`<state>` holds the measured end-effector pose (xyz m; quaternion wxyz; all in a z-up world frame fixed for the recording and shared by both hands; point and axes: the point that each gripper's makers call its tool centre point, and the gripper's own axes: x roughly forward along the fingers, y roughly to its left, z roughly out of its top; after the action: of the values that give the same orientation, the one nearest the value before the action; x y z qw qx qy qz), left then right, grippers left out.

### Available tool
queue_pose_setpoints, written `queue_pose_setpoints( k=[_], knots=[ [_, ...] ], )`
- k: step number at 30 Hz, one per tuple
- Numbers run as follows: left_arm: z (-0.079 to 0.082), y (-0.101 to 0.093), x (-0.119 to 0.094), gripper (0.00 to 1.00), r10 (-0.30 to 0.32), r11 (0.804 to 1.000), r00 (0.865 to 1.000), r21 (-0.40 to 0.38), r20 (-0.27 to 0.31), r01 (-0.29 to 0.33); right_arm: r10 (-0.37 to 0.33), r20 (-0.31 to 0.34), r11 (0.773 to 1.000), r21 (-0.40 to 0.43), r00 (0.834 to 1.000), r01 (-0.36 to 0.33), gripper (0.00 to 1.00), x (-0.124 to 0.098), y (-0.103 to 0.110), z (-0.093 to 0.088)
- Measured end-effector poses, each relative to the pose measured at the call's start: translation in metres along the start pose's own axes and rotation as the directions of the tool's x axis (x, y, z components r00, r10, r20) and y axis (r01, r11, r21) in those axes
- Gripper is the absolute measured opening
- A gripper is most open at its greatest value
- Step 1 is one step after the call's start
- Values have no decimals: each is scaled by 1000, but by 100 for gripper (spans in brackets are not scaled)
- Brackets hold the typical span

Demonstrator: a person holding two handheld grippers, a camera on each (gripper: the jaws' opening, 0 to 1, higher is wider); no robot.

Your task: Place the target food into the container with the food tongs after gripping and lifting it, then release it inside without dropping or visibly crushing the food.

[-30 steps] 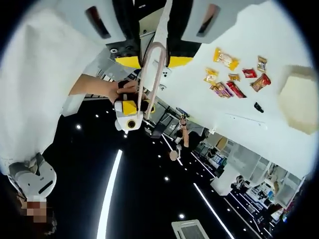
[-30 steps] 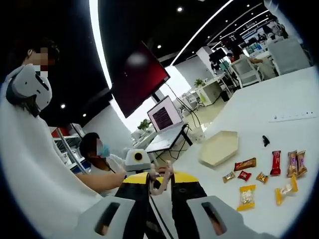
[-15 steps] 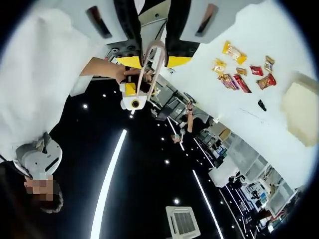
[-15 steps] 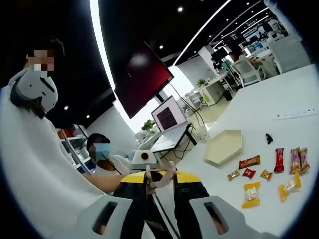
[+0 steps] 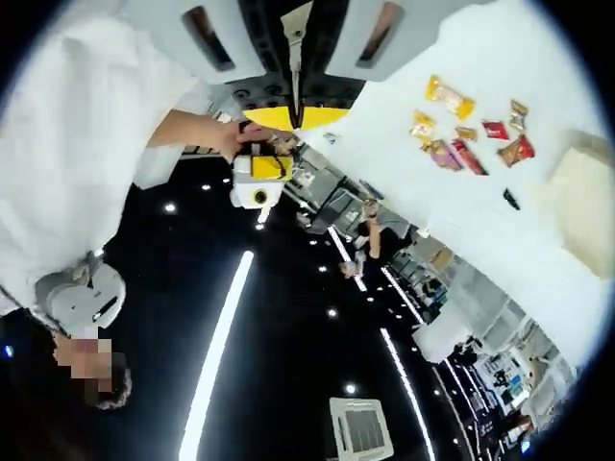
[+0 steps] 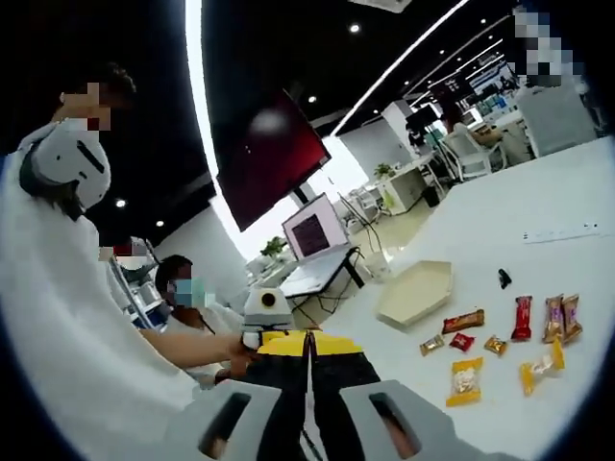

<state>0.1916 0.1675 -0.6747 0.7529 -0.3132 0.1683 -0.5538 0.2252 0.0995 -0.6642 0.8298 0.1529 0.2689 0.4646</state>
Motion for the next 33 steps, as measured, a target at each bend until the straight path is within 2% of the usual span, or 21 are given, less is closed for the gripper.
queue_pose_setpoints(
  k=[1,2,3,4,5,6,8,9,11,13,16,18,20,21,22,25,26,27,29,33],
  knots=[
    [-3,12,-6,0,58,998,998,8,14,-58,-22,-46,1000,8,999,23,0,6,-8,-15],
    [-2,22,-13,0,106,993,994,40,37,-108,-72,-88,997,-6,993,72,0,4,-14,-28],
    [-1,26,-21,0,131,990,990,46,55,-133,-83,-79,997,-4,993,83,3,9,-12,-33],
    [2,27,-29,0,142,990,987,4,79,-143,-70,-75,998,-3,995,70,8,17,-3,-39],
    [5,30,-36,0,163,987,982,-3,99,-163,-69,-84,998,-3,994,69,13,19,4,-43],
    [7,30,-42,0,173,983,979,35,107,-178,-67,-86,998,-3,994,67,14,24,8,-49],
    [6,35,-49,0,197,979,976,32,89,-201,-62,-105,998,-1,993,62,15,25,-1,-61],
    [4,41,-53,0,230,971,971,41,72,-233,-66,-107,998,2,992,66,17,25,-3,-62],
    [-1,46,-55,0,248,966,968,67,38,-250,-72,-109,997,19,991,75,19,31,-8,-64],
    [-4,50,-56,6,268,960,963,72,31,-269,-75,-109,997,22,991,77,19,24,-10,-63],
    [-6,51,-55,7,283,956,958,74,35,-285,-81,-132,997,-13,988,80,21,24,-10,-63],
    [-8,53,-55,10,299,951,954,76,40,-301,-116,-155,992,-66,981,106,25,26,-19,-66],
    [-7,56,-56,14,320,943,945,71,63,-324,-167,-185,981,-126,968,145,31,27,-29,-71],
    [-6,57,-56,17,329,940,941,66,73,-334,-215,-212,968,-177,953,179,33,29,-40,-77],
    [-6,57,-57,18,341,935,936,68,84,-347,-230,-230,961,-204,945,185,34,31,-45,-81],
    [-4,57,-57,24,356,930,929,64,99,-363,-245,-233,954,-228,941,192,36,39,-51,-85],
    [-3,57,-58,28,365,926,925,64,107,-373,-246,-224,955,-224,943,196,37,42,-53,-86],
    [-3,59,-59,35,388,915,914,69,116,-398,-253,-221,952,-228,942,202,37,44,-56,-86],
    [-2,59,-58,48,405,907,906,76,125,-415,-272,-211,945,-243,939,220,38,47,-62,-88],
    [-5,59,-60,58,424,900,898,58,121,-433,-304,-204,931,-271,930,245,39,52,-75,-92]
  ],
)
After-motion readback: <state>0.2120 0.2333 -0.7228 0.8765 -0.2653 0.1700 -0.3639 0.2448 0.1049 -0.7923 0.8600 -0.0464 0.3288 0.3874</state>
